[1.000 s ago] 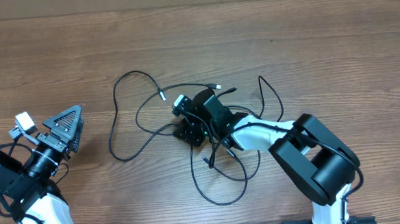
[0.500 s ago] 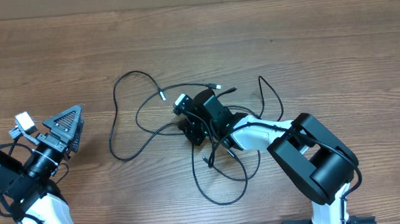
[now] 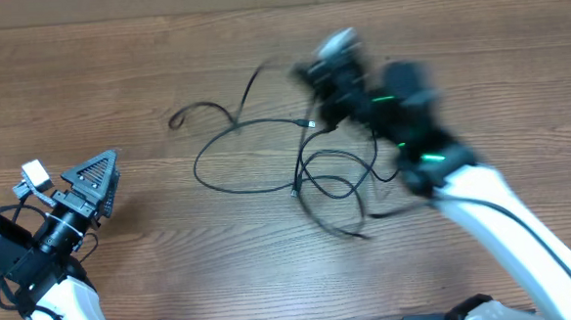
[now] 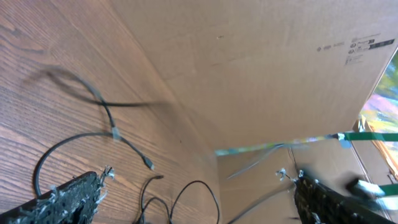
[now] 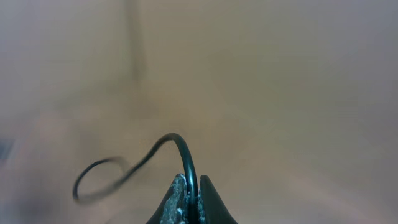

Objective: Untangle cables

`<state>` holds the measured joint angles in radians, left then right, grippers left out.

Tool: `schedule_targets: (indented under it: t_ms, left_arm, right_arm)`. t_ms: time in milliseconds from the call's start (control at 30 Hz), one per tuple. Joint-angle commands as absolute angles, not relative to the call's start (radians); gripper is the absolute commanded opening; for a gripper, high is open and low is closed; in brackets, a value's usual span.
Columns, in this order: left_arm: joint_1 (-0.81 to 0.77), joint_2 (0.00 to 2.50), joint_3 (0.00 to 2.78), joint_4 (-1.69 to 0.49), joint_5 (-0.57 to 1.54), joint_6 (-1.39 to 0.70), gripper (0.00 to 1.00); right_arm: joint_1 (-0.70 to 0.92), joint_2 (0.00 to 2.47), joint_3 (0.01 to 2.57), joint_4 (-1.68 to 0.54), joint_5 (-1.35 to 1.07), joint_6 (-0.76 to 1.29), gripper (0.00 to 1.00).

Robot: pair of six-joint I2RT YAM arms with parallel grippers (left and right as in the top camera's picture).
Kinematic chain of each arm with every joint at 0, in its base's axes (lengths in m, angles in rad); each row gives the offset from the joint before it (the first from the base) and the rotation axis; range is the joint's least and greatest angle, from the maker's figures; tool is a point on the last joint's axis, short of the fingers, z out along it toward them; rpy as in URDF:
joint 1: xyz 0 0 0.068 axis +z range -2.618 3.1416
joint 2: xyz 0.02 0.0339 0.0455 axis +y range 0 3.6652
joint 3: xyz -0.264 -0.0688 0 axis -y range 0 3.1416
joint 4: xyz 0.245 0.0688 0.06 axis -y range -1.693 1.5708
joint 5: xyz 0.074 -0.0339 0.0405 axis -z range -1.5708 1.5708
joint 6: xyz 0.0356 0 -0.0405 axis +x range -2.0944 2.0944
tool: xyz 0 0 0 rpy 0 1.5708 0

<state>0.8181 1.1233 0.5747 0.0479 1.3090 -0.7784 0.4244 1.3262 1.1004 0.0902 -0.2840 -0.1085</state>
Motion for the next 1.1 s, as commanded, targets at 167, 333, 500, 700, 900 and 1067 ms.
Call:
schedule_targets:
  t_ms: [167,333,500,700,900,1067]
  left_arm:
    - [0.822,1.118,0.591,0.049,1.324,-0.755,1.0]
    - [0.822,1.118,0.591,0.049,1.324,-0.756,1.0]
    - [0.822,1.118,0.591,0.049,1.324,-0.756,1.0]
    - [0.822,1.118,0.591,0.049,1.324,-0.756,0.99]
    - [0.822,1.118,0.591,0.049,1.324,-0.756,1.0]
    - [0.822,1.118,0.591,0.049,1.324,-0.756,1.0]
  right_arm:
    - [-0.151,0.986,1.2,0.094,-0.161,-0.06,0.04]
    - [-0.526,1.025,1.2,-0.02,-0.043,-0.03,0.04]
    - [-0.703,1.206,1.2,-0.181,-0.049,0.093,0.04]
    - [-0.713,1.394,1.2,-0.299,-0.118,0.097,0.04]
    - [-0.713,1.398,1.2,-0.212,-0.118,0.079,0.04]
    - [-0.713,1.343,1.254,-0.152,-0.165,0.078,0.04]
